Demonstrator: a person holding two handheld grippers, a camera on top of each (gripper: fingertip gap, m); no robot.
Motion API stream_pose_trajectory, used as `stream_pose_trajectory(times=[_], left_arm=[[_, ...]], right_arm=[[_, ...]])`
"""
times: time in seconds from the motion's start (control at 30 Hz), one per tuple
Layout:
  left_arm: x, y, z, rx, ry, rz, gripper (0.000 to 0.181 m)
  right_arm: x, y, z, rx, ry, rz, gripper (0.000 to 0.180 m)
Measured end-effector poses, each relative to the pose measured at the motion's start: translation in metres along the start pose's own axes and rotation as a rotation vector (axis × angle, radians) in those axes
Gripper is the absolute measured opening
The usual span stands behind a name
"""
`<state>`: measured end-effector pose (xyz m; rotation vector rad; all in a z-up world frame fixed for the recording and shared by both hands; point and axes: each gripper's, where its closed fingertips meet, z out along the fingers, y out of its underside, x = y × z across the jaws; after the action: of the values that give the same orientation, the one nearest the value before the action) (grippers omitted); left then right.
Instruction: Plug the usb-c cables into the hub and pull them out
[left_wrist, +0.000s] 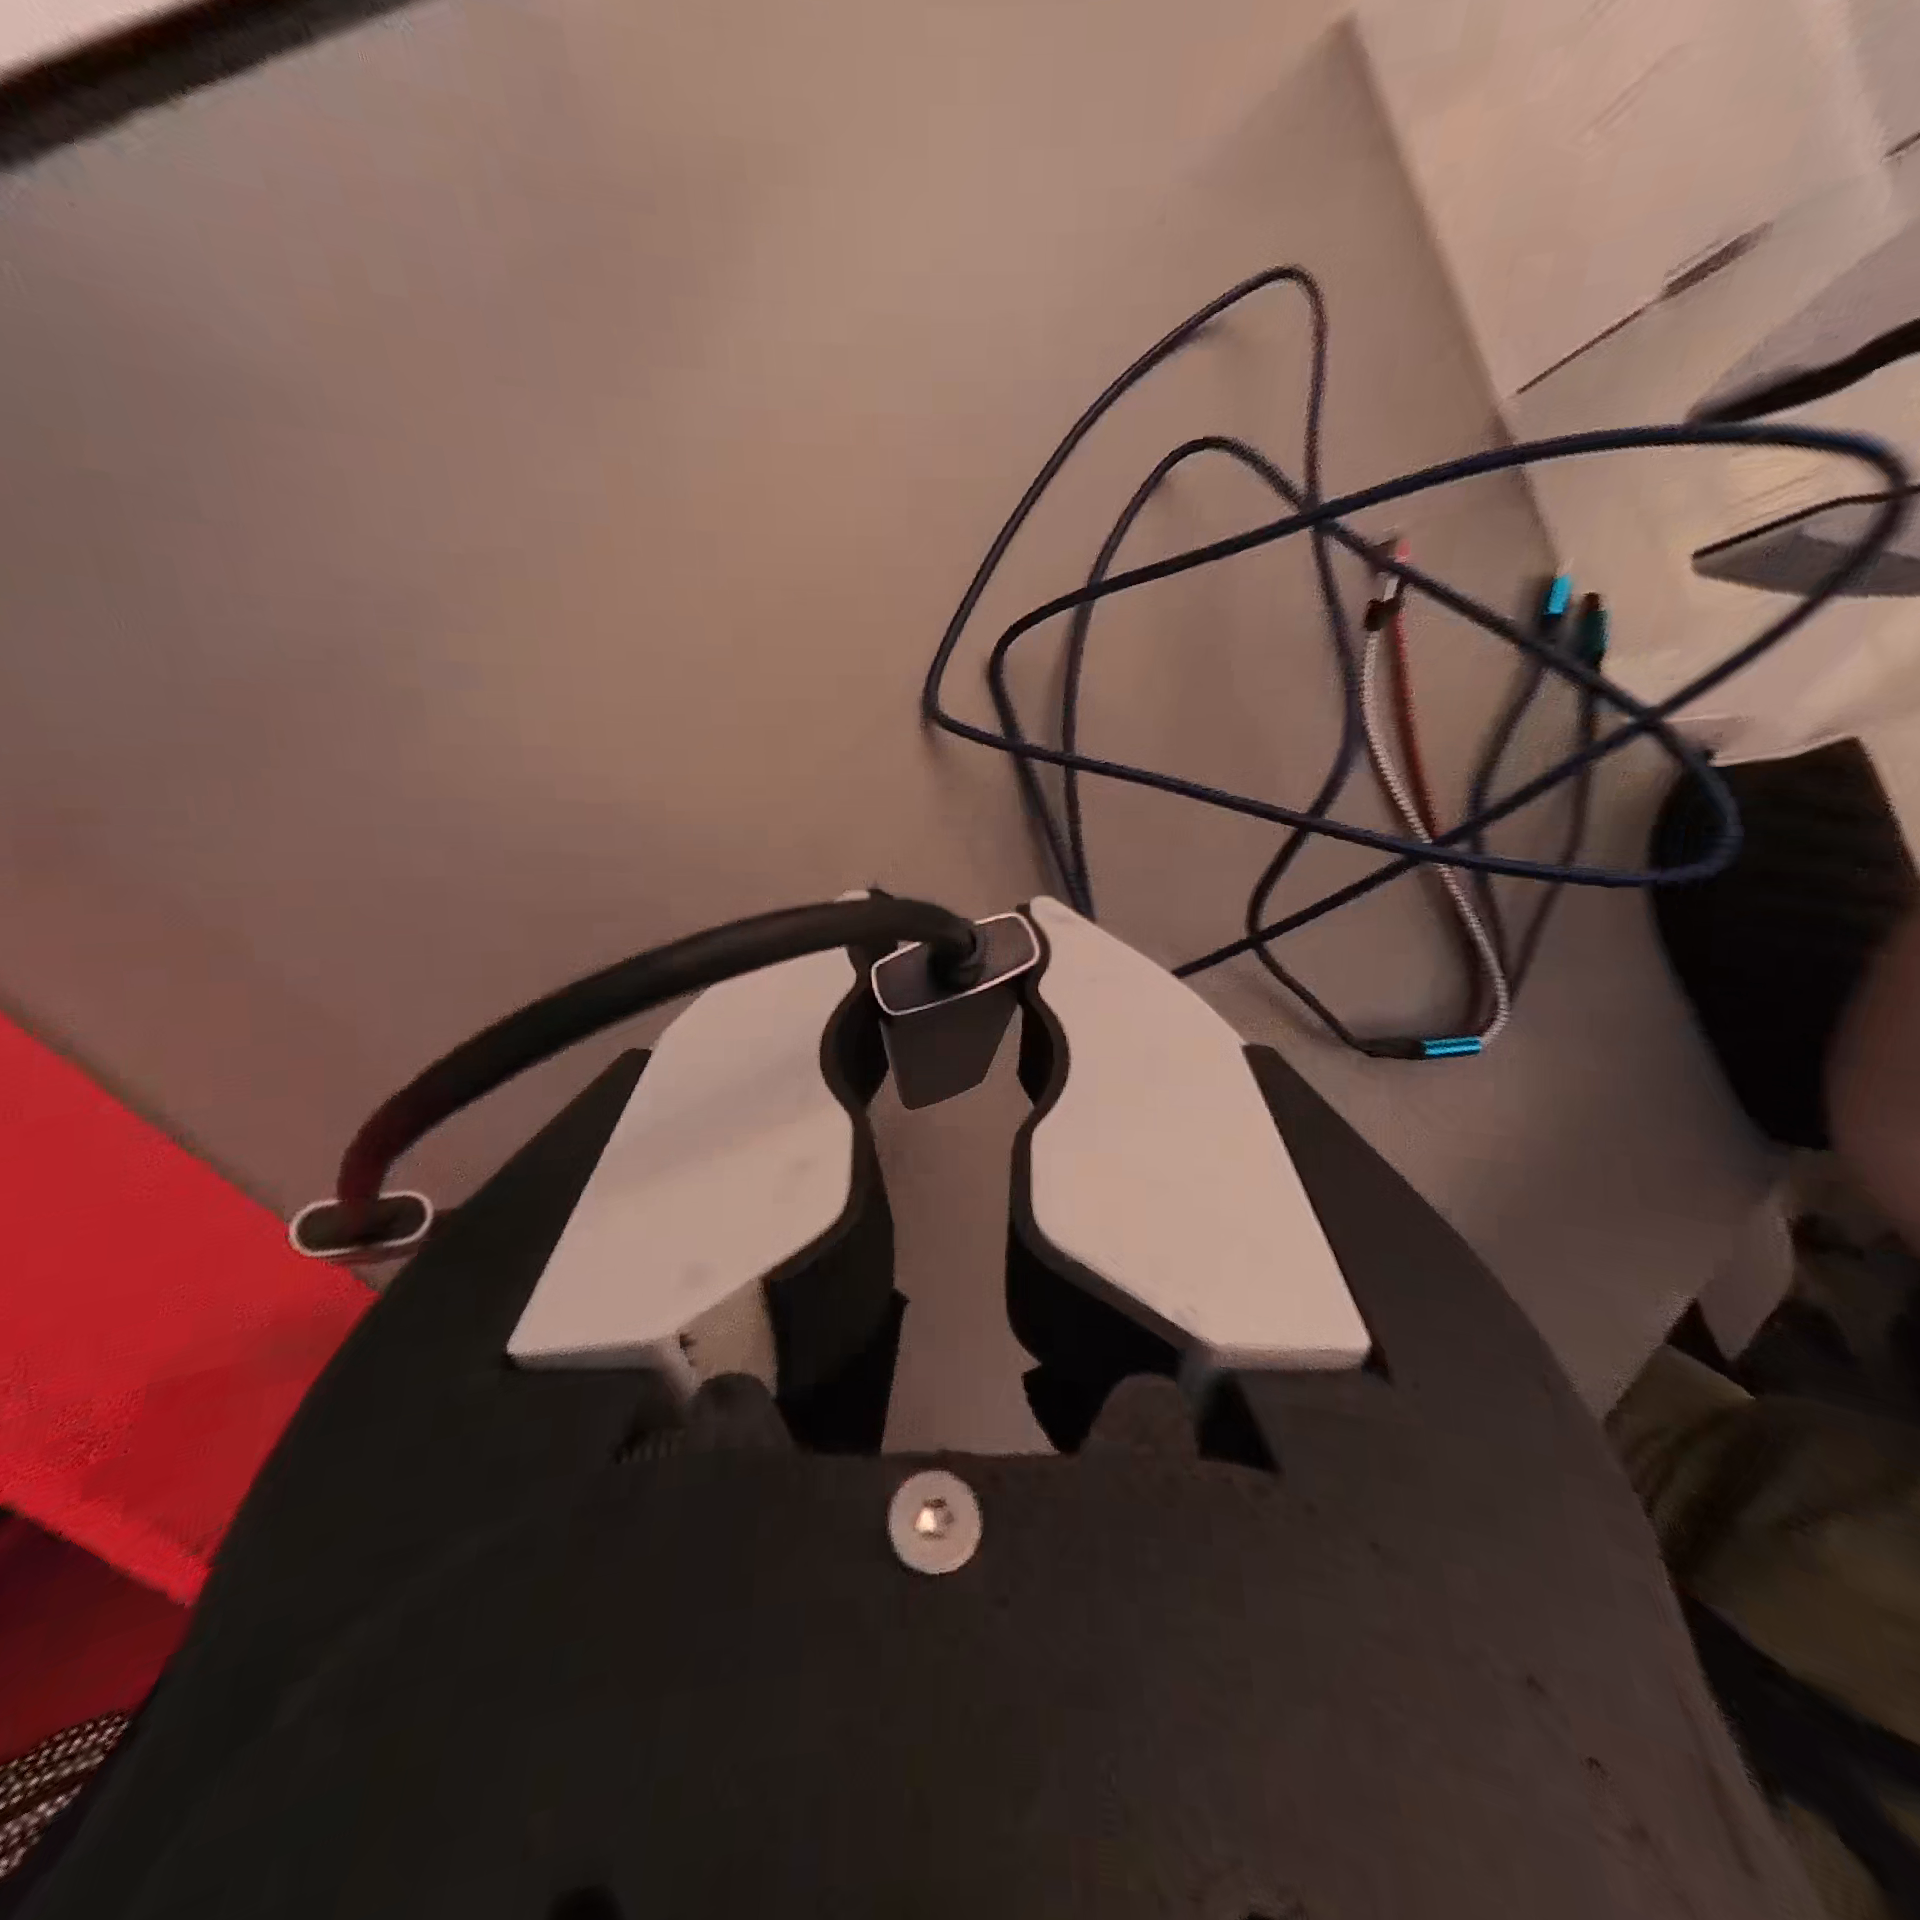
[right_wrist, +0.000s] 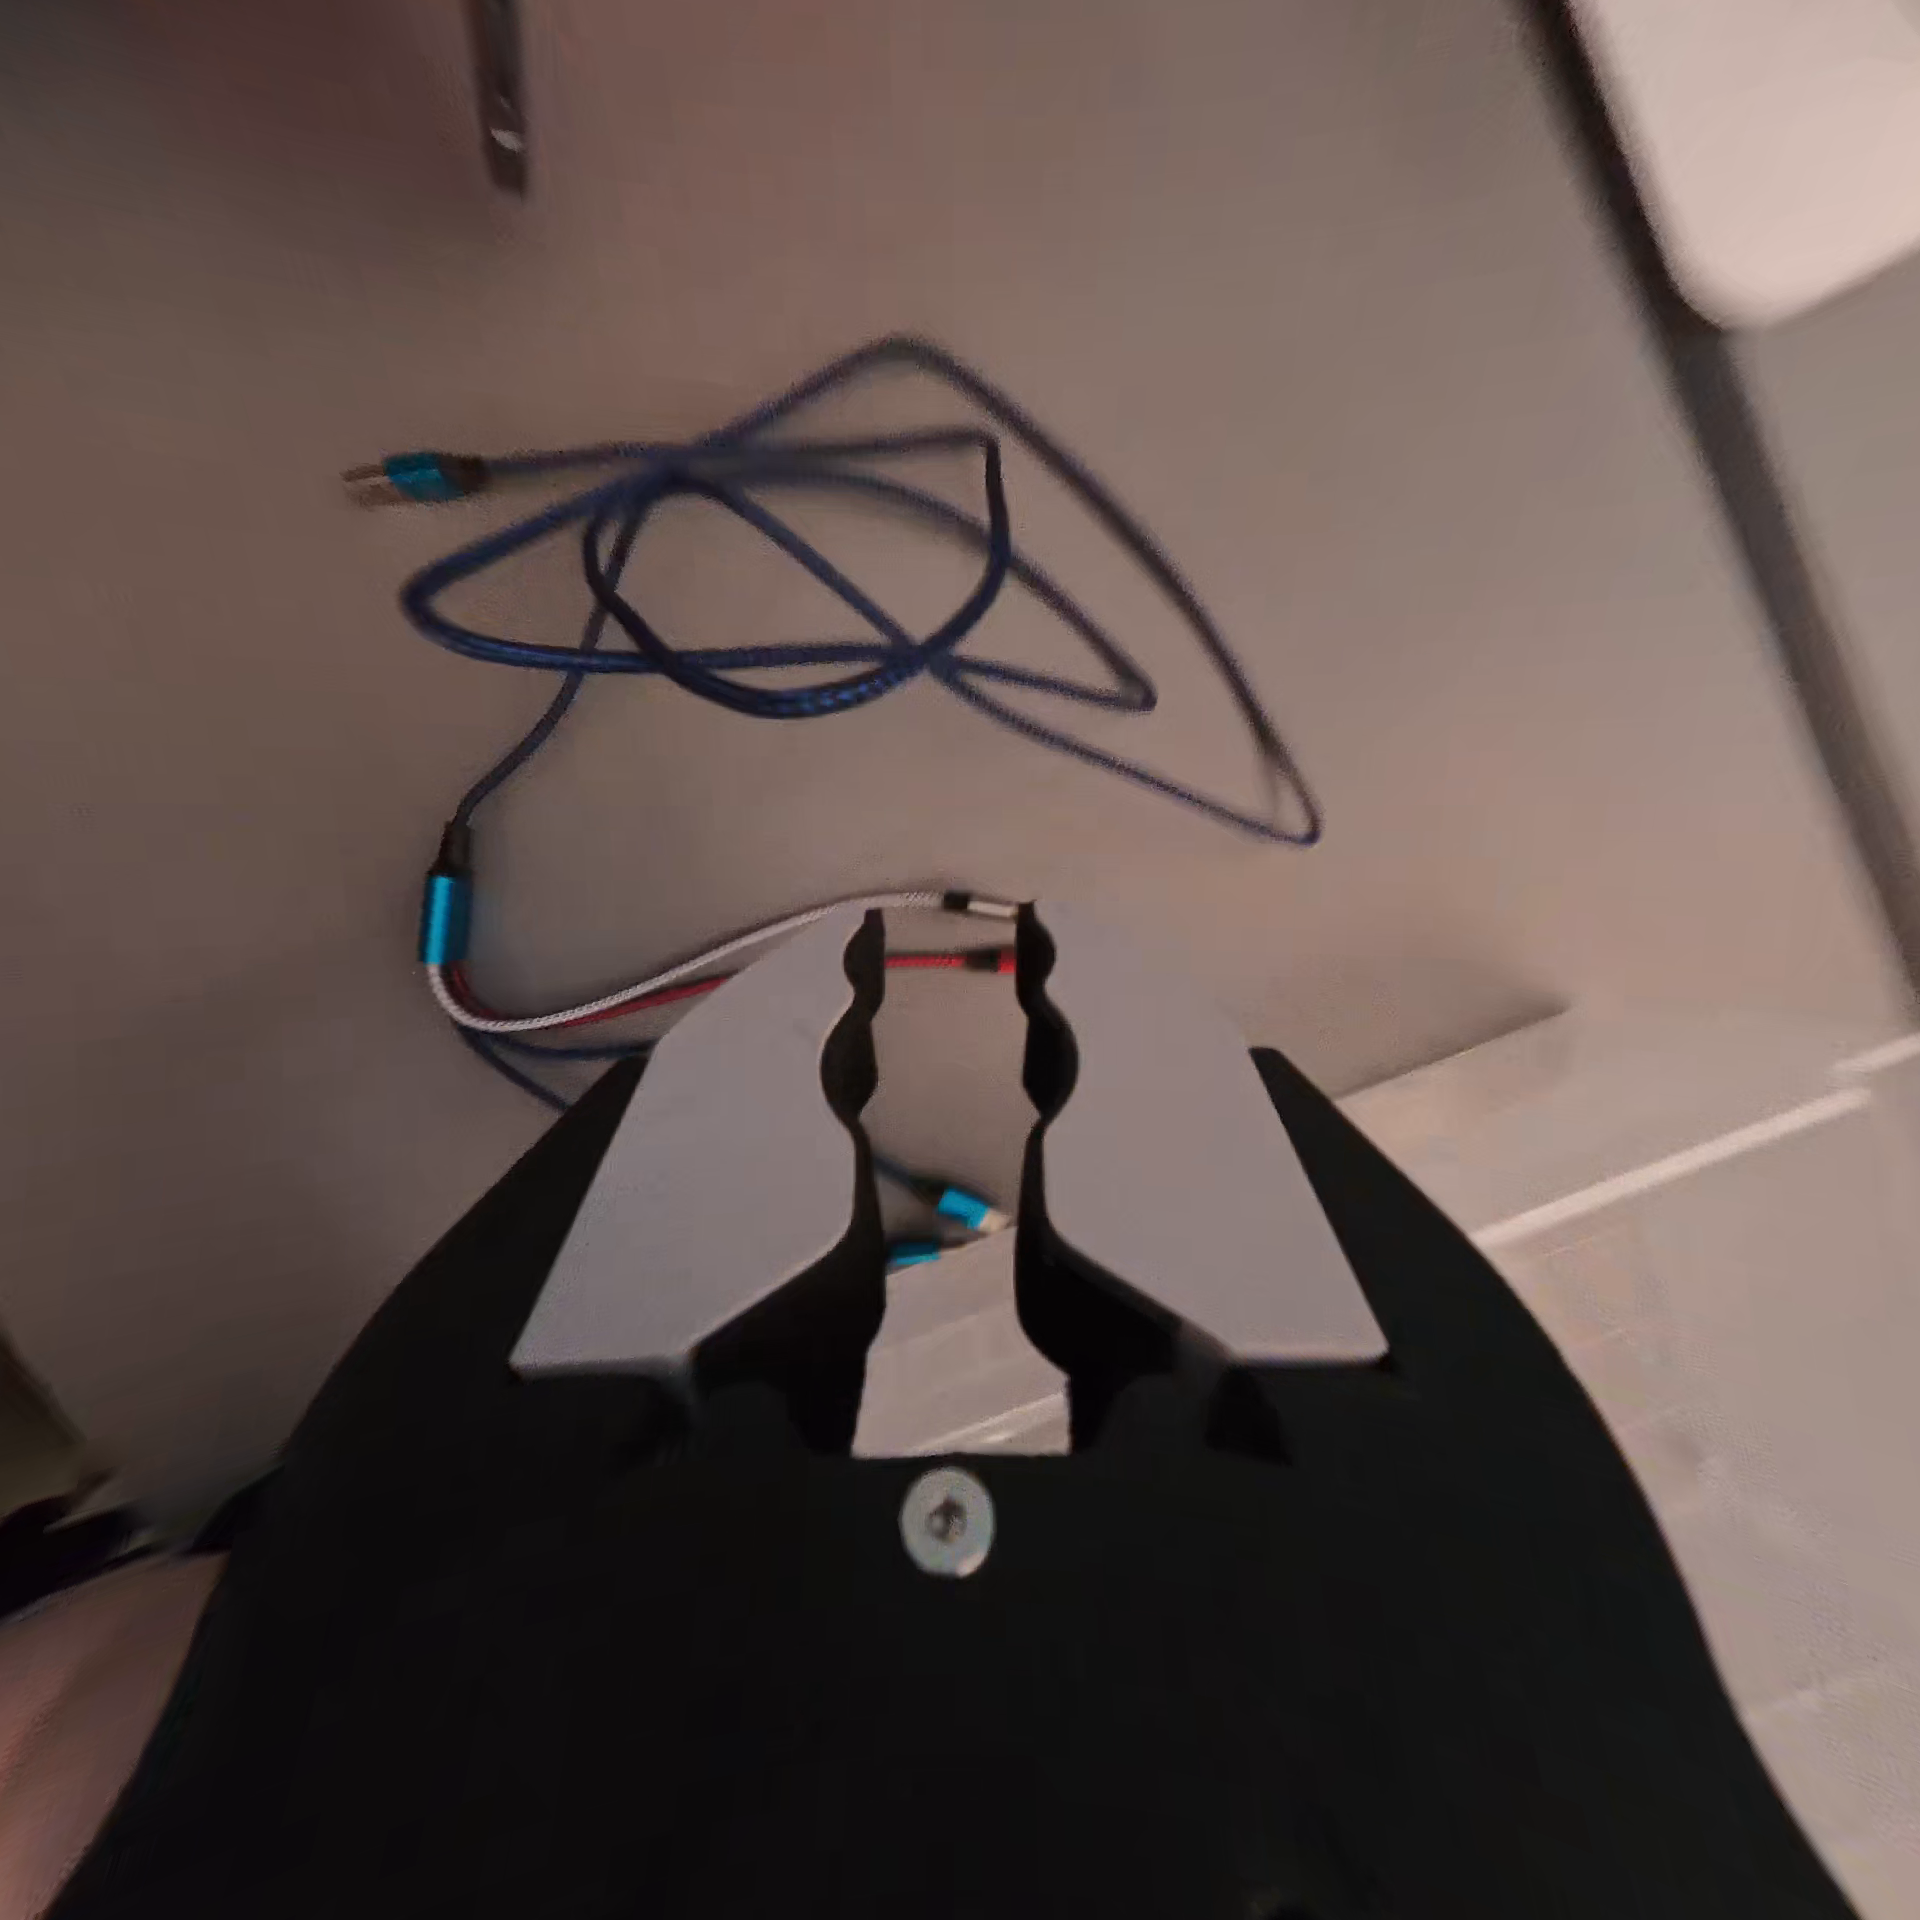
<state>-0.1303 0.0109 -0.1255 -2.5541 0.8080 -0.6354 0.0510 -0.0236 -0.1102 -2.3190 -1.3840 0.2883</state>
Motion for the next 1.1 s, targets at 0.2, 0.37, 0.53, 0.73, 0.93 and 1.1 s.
stream_pose_trajectory(times=[0.2,0.37,0.53,0.73,0.93,1.1], left_arm=[[-0.012,0.02,0.028,-0.139,-0.052,-0.01,0.021],[-0.015,0.033,0.039,-0.217,-0.058,-0.02,0.021],[-0.018,0.046,0.054,-0.298,-0.073,-0.02,0.021],[-0.022,0.048,0.06,-0.309,-0.088,-0.03,0.021],[-0.021,0.049,0.06,-0.315,-0.081,-0.051,0.022],[-0.018,0.053,0.058,-0.345,-0.069,-0.055,0.022]], right_arm=[[0.014,0.021,0.035,-0.186,-0.012,0.304,0.009],[0.015,0.042,0.046,-0.285,0.002,0.424,0.007],[0.016,0.054,0.055,-0.33,0.019,0.497,0.01],[0.021,0.056,0.054,-0.313,0.069,0.59,0.011],[0.021,0.057,0.06,-0.33,0.145,0.622,0.013],[0.021,0.064,0.065,-0.373,0.182,0.652,0.014]])
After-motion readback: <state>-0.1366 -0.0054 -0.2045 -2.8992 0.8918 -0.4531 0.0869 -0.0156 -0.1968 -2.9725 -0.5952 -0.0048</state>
